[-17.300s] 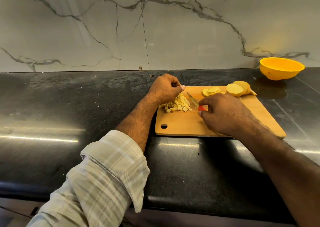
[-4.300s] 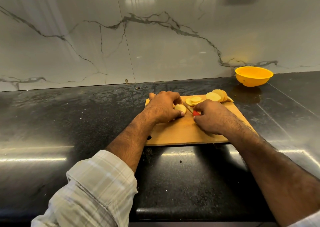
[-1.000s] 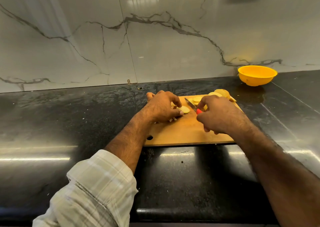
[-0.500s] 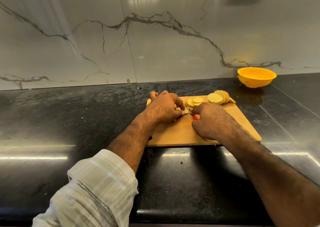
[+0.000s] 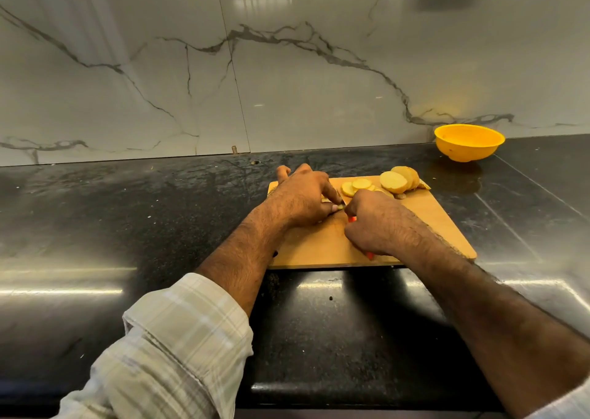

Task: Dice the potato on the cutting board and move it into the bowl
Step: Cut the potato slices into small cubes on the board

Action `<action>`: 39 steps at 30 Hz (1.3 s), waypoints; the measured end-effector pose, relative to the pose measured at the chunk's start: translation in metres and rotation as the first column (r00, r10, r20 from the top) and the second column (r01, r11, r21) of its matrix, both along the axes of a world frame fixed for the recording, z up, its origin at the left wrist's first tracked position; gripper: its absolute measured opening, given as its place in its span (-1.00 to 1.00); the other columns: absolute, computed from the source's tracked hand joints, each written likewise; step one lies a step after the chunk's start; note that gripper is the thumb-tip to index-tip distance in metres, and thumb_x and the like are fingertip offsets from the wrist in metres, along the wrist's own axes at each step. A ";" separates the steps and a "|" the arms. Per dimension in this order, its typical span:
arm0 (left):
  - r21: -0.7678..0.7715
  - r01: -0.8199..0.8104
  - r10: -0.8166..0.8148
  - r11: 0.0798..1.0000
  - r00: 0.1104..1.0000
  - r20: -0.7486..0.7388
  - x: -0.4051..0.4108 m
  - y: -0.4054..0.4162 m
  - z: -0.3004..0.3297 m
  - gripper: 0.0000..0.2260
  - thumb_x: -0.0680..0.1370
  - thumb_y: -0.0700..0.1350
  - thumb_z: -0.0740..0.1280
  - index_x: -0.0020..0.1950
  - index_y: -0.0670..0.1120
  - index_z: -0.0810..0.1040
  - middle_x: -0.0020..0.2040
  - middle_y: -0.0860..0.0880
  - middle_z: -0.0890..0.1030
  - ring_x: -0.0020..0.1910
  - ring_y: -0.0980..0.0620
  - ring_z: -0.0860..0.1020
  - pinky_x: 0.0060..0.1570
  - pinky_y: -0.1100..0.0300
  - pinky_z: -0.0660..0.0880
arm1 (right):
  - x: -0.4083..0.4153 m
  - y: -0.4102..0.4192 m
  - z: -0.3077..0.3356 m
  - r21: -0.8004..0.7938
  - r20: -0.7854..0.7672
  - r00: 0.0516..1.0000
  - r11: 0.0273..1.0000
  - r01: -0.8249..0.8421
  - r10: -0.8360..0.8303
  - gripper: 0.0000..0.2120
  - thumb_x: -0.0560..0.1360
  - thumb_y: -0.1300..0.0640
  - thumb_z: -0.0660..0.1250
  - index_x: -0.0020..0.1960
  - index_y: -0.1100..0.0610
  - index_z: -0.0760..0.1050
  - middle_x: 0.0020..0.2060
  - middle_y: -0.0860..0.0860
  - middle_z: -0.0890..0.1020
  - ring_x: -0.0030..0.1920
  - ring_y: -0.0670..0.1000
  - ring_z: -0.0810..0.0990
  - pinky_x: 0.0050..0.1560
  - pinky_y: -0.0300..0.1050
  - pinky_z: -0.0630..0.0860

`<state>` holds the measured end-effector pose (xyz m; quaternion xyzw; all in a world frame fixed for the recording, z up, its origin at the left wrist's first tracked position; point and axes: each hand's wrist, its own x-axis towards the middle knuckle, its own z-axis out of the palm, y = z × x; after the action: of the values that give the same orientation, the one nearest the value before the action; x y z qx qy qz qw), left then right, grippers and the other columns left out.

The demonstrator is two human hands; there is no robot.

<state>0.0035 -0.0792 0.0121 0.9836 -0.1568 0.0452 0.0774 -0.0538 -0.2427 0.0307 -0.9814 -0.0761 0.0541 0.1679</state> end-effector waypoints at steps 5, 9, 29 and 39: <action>-0.037 -0.008 0.009 0.999 1.000 0.010 -0.001 0.001 -0.001 -0.82 0.61 0.20 0.41 0.16 0.25 0.71 0.27 0.23 0.58 0.42 0.05 0.32 0.46 -0.28 0.04 | 0.001 -0.005 -0.007 0.034 0.042 0.999 0.999 0.015 -0.017 -0.66 0.58 0.05 0.38 0.35 0.04 0.58 0.05 0.00 0.64 -0.02 -0.01 0.58 -0.04 -0.11 0.63; -0.047 -0.017 0.018 0.999 1.000 0.024 -0.001 0.001 0.000 -0.84 0.60 0.19 0.43 0.14 0.24 0.73 0.26 0.25 0.60 0.42 0.07 0.35 0.47 -0.27 0.04 | -0.003 -0.004 -0.007 0.014 0.053 0.999 1.000 0.002 -0.003 -0.64 0.58 0.04 0.38 0.37 0.03 0.56 0.11 0.01 0.63 0.01 0.00 0.55 0.01 -0.09 0.63; -0.068 -0.047 0.048 0.997 0.999 0.024 0.002 0.002 -0.002 -0.88 0.58 0.08 0.49 0.11 0.21 0.74 0.20 0.26 0.67 0.40 0.10 0.43 0.35 -0.14 0.17 | 0.001 0.002 -0.008 0.018 0.060 0.998 1.000 0.012 -0.013 -0.70 0.59 0.07 0.36 0.31 0.05 0.58 0.02 0.01 0.62 -0.02 0.01 0.55 -0.08 -0.11 0.56; -0.032 -0.053 0.054 0.998 0.998 0.019 0.005 0.002 -0.001 -0.88 0.58 0.09 0.49 0.11 0.21 0.73 0.19 0.24 0.67 0.37 0.09 0.45 0.37 -0.17 0.20 | -0.011 0.011 -0.006 -0.069 0.036 0.999 0.997 -0.025 0.028 -0.61 0.57 0.04 0.38 0.39 0.02 0.51 0.11 0.01 0.57 0.06 0.02 0.52 0.10 -0.04 0.61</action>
<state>0.0086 -0.0770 0.0109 0.9856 -0.1303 0.0594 0.0901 -0.0647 -0.2317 0.0245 -0.9863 -0.0903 0.0410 0.1318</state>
